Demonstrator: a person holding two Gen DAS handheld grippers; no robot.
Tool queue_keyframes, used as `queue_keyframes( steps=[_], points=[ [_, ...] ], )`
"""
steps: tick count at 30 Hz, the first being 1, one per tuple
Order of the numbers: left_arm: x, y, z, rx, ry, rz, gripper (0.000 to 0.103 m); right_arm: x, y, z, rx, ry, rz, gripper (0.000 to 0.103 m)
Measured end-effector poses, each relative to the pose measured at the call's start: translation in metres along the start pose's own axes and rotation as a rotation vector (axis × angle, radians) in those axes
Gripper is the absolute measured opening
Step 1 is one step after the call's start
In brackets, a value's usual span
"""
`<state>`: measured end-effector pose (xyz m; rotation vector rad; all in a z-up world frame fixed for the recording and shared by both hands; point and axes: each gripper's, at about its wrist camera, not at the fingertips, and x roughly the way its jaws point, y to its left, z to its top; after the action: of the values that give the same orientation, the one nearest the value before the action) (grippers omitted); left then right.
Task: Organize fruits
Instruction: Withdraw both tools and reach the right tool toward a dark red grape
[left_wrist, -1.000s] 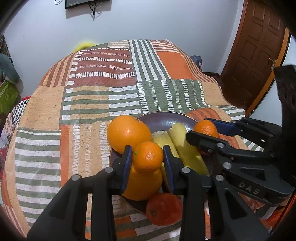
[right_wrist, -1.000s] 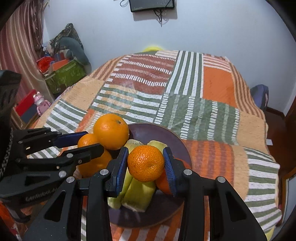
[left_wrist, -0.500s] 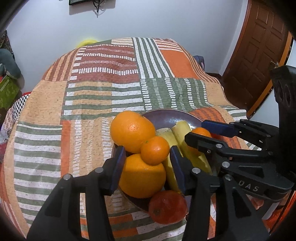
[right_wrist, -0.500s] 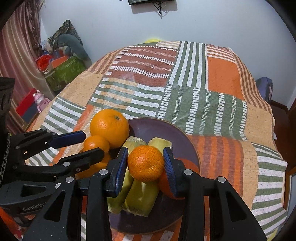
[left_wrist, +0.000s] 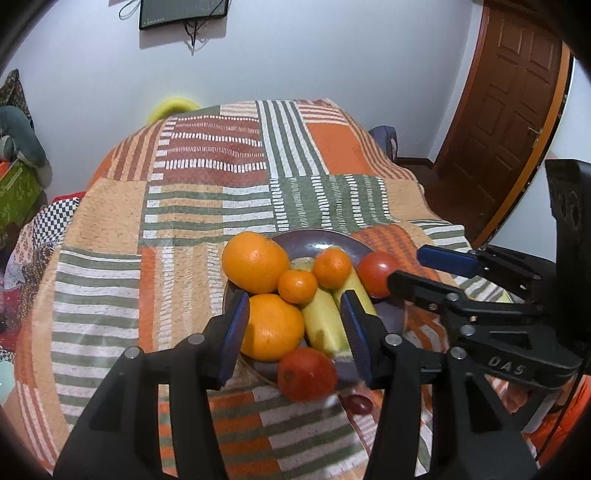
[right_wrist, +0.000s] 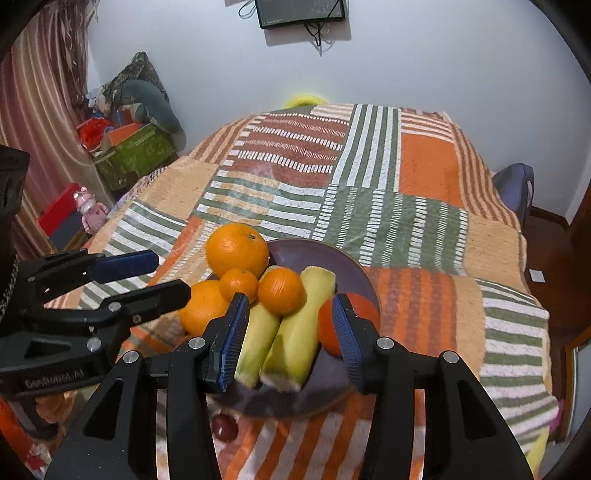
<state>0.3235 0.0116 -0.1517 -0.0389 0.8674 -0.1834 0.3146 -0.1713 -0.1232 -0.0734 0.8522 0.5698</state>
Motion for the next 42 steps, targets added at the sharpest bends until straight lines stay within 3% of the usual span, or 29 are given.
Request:
queue_keyframes(
  steps=[10,19,26,32,34,42],
  points=[
    [-0.05,-0.018,-0.027,0.021,-0.014,-0.006,0.054,-0.058,0.007,-0.027,0.011,-0.048,-0.026,0.044],
    [-0.074,-0.029,-0.066,0.038,0.019,-0.008,0.062,-0.077,0.01,-0.065,0.022,-0.017,-0.059,0.044],
    [-0.062,-0.034,-0.097,0.025,0.088,-0.026,0.063,-0.065,0.008,-0.101,0.035,0.055,-0.077,0.044],
    [-0.04,-0.037,-0.114,0.025,0.14,-0.035,0.06,-0.044,0.001,-0.123,0.075,0.115,-0.041,0.043],
    [-0.034,-0.037,-0.114,0.023,0.147,-0.041,0.054,-0.039,-0.001,-0.125,0.082,0.127,-0.038,0.036],
    [-0.011,-0.041,-0.107,0.017,0.17,-0.065,0.042,-0.018,-0.002,-0.13,0.062,0.165,-0.034,0.024]
  ],
)
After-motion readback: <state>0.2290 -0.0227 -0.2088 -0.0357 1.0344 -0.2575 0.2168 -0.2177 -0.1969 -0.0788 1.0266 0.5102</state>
